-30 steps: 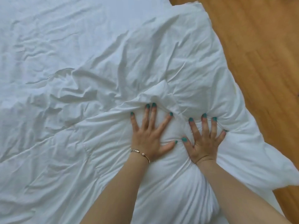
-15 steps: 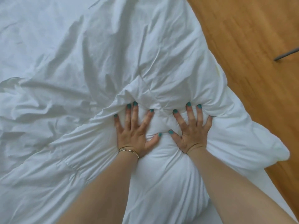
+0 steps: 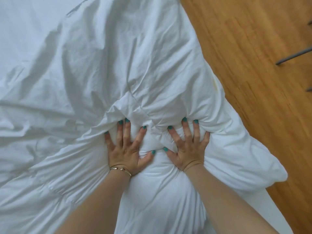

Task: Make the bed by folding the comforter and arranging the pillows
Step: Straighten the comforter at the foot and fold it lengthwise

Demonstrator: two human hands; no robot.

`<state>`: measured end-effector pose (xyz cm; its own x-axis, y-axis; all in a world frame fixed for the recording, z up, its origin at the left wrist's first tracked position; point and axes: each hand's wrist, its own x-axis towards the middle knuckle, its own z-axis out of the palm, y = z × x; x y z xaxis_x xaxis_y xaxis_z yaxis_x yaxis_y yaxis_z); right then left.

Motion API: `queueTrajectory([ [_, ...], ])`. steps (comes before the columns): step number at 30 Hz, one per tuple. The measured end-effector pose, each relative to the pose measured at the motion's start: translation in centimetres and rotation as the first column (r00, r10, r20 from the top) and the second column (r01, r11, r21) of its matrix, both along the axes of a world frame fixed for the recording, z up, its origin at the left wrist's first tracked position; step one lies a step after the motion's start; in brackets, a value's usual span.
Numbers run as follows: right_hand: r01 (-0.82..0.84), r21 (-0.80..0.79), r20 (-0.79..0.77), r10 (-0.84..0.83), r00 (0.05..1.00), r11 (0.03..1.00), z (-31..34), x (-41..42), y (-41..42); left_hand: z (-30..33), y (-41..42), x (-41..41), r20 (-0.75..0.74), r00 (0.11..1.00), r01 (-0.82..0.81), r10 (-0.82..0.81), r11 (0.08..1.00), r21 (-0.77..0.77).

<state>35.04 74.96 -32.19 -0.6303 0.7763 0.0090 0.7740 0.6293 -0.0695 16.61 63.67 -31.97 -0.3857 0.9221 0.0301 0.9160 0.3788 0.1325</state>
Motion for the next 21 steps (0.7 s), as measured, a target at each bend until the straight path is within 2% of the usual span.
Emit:
queueTrajectory([
  [4, -0.009, -0.025, -0.009, 0.009, 1.000, 1.000, -0.2, -0.2, -0.1, -0.1, 0.0, -0.1, -0.020, 1.000, -0.006, 0.007, 0.999, 0.039],
  [10, -0.038, -0.062, 0.023, 0.039, 0.999, 0.997, 3.0, -0.3, -0.5, 1.3, -0.3, -0.2, -0.050, 0.999, 0.004, -0.005, 1.000, -0.017],
  [14, -0.124, -0.043, -0.183, 0.115, 0.976, 0.991, 6.9, 0.1, 1.5, 4.1, -0.3, 0.4, 0.026, 0.998, -0.059, 0.058, 0.997, 0.040],
  [15, -0.101, -0.028, -0.235, 0.091, 0.968, 0.995, 7.8, 0.1, 3.1, 4.8, -0.2, 0.6, 0.057, 0.994, -0.098, 0.096, 0.994, 0.041],
  [17, 0.048, 0.052, -0.261, -0.033, 0.965, 0.997, 8.9, 0.0, 7.2, 6.3, 1.0, 2.1, 0.154, 0.946, -0.293, 0.287, 0.956, 0.016],
  [18, 0.126, 0.017, -0.237, -0.118, 0.964, 0.992, 9.1, 0.0, 9.4, 7.1, 2.0, 3.4, 0.212, 0.887, -0.420, 0.410, 0.907, 0.003],
  [19, 0.167, -0.145, -0.197, -0.193, 0.961, 0.975, 9.1, 0.0, 11.3, 7.8, 3.2, 5.0, 0.273, 0.813, -0.531, 0.514, 0.847, -0.014],
  [20, 0.151, -0.427, -0.175, -0.245, 0.954, 0.892, 9.0, 0.1, 13.0, 8.4, 4.3, 6.7, 0.320, 0.747, -0.601, 0.583, 0.798, -0.051],
  [21, 0.077, -0.721, -0.182, -0.295, 0.938, 0.688, 8.7, 0.2, 14.4, 8.7, 5.2, 8.4, 0.328, 0.714, -0.623, 0.618, 0.775, -0.104],
])
